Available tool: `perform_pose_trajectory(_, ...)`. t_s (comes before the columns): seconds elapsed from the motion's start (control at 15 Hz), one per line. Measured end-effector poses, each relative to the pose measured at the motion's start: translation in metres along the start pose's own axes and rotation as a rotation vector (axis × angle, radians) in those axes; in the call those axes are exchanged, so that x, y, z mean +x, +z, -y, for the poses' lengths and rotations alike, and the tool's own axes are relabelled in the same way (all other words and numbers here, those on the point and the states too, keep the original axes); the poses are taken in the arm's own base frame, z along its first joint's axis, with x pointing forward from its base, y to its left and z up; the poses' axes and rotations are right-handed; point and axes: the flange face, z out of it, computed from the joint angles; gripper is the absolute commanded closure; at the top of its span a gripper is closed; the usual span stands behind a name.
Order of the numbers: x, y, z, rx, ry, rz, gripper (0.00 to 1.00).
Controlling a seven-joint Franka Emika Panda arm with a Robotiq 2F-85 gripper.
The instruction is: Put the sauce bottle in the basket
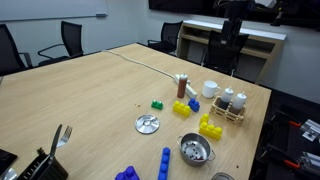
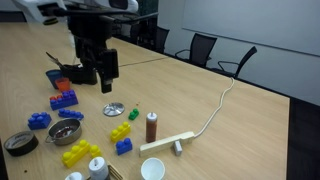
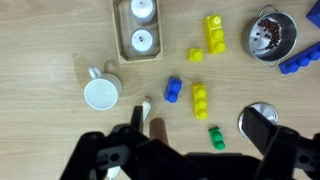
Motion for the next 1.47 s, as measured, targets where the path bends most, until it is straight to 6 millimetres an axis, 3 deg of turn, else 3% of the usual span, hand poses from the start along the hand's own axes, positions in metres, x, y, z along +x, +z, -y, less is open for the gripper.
perform_pose_trajectory(0.4, 0.065, 0.086, -0.002, -0.004, -0.030, -0.074, 0.00)
perform_pose_trajectory(0.6, 0.097, 0.113, -0.001, -0.005, -0.033, -0.088, 0.00)
perform_pose_trajectory(0.93, 0.135, 0.126, 0.000, -0.037, -0.044, -0.108, 0.00)
perform_pose_trajectory(1.47, 0.137, 0.130, 0.000, -0.039, -0.042, -0.107, 0.00)
